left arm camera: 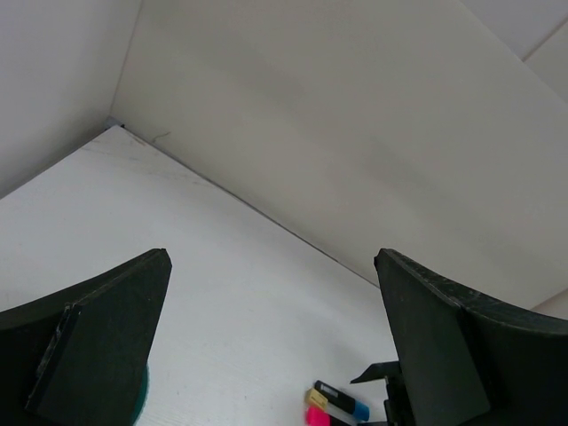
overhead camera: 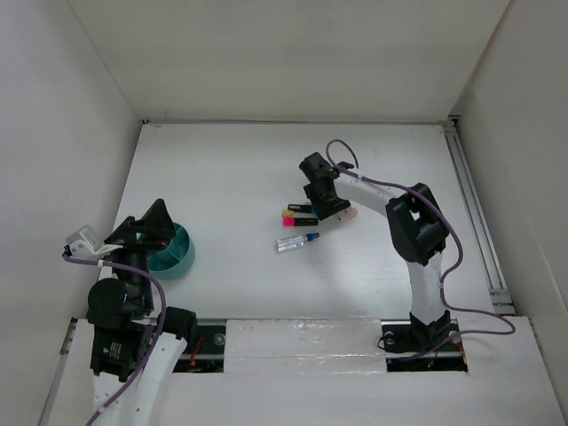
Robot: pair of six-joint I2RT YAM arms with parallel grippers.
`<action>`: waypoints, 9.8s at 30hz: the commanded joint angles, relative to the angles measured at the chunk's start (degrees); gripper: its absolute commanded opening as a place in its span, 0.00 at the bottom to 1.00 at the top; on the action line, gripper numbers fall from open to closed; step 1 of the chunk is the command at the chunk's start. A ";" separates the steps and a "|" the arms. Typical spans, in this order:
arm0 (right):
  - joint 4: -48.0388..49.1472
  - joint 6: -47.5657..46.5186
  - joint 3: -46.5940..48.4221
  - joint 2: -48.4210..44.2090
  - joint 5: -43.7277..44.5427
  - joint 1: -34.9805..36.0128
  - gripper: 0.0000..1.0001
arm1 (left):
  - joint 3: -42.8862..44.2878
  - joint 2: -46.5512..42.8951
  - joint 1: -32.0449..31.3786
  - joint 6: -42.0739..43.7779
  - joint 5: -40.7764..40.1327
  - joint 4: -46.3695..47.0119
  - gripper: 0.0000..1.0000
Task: Sort the stationery into containers
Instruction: Pick up the pen from the center of the board, then place the pen in the storage box.
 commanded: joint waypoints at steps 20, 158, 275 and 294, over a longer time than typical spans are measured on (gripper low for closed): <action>1.80 -2.36 2.96 4.42 -5.57 -3.61 0.00 | 0.03 -1.55 -0.28 0.75 -1.30 1.33 1.00; 82.49 -61.16 -41.42 -43.65 -60.51 10.90 0.70 | 29.65 66.92 2.45 -59.09 -44.18 -46.56 0.00; 82.49 -61.68 -43.70 -50.34 -63.76 11.51 0.70 | 24.64 79.41 3.07 -73.17 -42.96 -51.93 0.27; 60.37 -64.58 -34.85 -42.61 -35.94 11.59 1.00 | 36.06 70.70 2.01 -51.22 -40.94 -45.01 1.00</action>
